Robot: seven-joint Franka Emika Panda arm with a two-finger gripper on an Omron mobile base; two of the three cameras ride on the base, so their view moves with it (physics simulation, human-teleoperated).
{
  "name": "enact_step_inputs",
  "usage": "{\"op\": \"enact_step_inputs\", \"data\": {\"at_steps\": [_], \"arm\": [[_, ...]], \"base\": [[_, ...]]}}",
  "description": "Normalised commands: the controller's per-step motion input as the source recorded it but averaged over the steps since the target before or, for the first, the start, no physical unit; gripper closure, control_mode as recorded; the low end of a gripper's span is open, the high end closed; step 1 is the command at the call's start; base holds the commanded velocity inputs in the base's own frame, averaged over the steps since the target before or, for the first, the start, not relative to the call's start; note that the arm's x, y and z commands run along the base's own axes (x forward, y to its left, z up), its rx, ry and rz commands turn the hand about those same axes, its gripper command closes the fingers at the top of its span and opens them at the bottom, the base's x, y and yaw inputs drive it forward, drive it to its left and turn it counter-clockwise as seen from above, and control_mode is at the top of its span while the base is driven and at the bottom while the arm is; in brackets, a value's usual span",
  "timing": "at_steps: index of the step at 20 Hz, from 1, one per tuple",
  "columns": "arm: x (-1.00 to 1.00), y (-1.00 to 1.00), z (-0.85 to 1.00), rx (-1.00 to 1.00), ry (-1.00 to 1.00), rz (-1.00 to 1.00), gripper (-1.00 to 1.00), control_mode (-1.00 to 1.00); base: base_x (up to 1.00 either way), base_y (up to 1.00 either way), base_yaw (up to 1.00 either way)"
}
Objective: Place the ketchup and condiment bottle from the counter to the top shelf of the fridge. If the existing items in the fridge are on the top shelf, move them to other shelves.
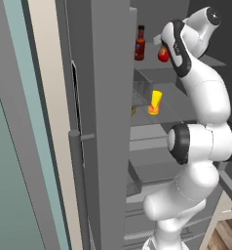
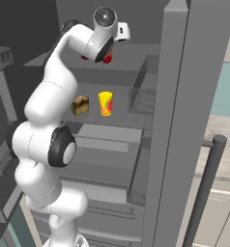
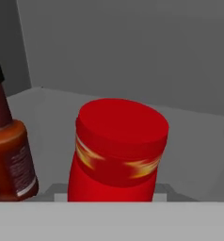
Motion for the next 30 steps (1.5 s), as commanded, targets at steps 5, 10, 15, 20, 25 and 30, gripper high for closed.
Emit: {"op": "enact_step_inputs", "data": {"at_steps": [5, 10, 15, 20, 25, 30], "arm": [[0.16, 0.0, -0.23, 0.04, -0.17, 0.0, 1.0, -1.0], [0.24, 0.0, -0.21, 0.01, -0.08, 0.0, 1.0, -1.0], [0.19, 0.0, -0.37, 0.0, 0.0, 0.0, 1.0, -1.0], [0.11, 0.03, -0.5, 0.0, 0.0, 0.0, 1.0, -1.0], [0.14, 0.07, -0.25, 0.0, 0.0, 0.0, 1.0, -1.0], [0.04, 0.0, 0.0, 0.0, -0.01, 0.0, -1.0, -1.0]], "base": [[0.0, 0.0, 0.0], [0.0, 0.0, 0.0], [0.0, 0.0, 0.0], [0.0, 0.0, 0.0], [0.0, 0.0, 0.0], [0.0, 0.0, 0.0]]}}
